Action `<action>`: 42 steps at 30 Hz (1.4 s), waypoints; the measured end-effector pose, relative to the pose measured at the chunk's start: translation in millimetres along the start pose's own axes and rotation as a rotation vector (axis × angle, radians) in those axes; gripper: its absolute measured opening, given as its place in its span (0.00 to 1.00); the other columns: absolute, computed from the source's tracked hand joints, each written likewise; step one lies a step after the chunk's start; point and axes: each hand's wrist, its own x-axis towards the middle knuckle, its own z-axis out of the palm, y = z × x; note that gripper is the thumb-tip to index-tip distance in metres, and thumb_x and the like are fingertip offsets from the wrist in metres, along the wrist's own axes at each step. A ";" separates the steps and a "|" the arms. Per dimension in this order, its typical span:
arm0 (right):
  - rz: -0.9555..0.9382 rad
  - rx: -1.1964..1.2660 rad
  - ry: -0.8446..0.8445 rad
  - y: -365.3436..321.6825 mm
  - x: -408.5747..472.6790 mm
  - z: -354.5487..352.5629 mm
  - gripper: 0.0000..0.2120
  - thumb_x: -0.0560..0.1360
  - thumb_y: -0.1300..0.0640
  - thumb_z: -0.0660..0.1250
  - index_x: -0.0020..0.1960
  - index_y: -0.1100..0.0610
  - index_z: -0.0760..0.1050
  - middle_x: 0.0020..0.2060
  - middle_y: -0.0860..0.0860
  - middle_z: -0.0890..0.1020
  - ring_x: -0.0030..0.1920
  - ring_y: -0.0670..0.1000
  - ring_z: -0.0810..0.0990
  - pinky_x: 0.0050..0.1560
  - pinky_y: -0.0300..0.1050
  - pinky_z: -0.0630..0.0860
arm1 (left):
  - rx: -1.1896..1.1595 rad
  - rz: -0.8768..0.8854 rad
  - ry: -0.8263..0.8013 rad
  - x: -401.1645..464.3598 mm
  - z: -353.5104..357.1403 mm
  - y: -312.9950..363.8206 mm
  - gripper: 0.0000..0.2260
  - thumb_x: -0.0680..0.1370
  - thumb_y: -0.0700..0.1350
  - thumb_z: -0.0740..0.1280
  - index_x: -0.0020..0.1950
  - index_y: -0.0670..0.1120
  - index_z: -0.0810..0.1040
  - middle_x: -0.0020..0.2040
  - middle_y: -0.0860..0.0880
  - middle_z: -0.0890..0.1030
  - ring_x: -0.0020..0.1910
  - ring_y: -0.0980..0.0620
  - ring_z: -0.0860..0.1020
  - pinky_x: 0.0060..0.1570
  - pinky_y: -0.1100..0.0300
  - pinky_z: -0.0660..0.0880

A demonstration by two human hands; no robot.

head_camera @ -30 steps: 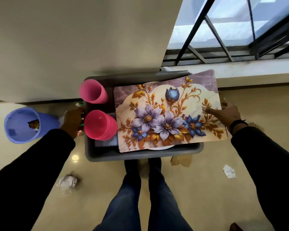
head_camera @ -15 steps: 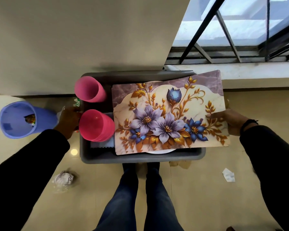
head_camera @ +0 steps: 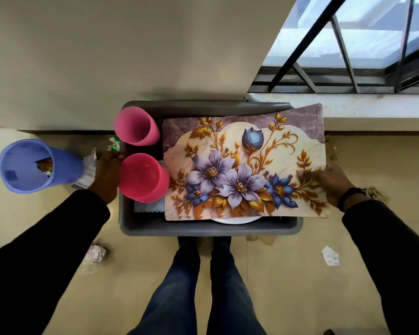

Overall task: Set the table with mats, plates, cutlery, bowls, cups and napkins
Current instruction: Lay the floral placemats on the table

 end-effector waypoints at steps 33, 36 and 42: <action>-0.235 -0.152 0.029 -48.1 -146.9 -42.2 0.06 0.74 0.62 0.72 0.50 0.56 0.81 0.45 0.53 0.85 0.46 0.55 0.83 0.51 0.53 0.79 | -0.212 0.093 0.146 -161.6 -92.9 49.4 0.14 0.76 0.40 0.61 0.31 0.48 0.68 0.35 0.42 0.66 0.39 0.46 0.66 0.40 0.53 0.63; -0.298 -0.181 -0.012 -64.9 -166.6 -42.6 0.05 0.75 0.64 0.71 0.49 0.56 0.80 0.46 0.56 0.85 0.47 0.56 0.83 0.51 0.53 0.80 | -0.165 0.125 0.185 -189.1 -113.7 51.2 0.10 0.80 0.36 0.60 0.39 0.40 0.73 0.39 0.39 0.69 0.40 0.47 0.66 0.33 0.58 0.64; -0.390 -0.308 -0.048 -98.6 -188.6 -33.2 0.11 0.72 0.59 0.74 0.53 0.58 0.81 0.43 0.57 0.86 0.45 0.59 0.85 0.53 0.61 0.81 | -0.278 0.122 0.268 -233.8 -156.5 26.2 0.06 0.79 0.34 0.62 0.44 0.36 0.77 0.40 0.39 0.72 0.41 0.47 0.67 0.38 0.54 0.64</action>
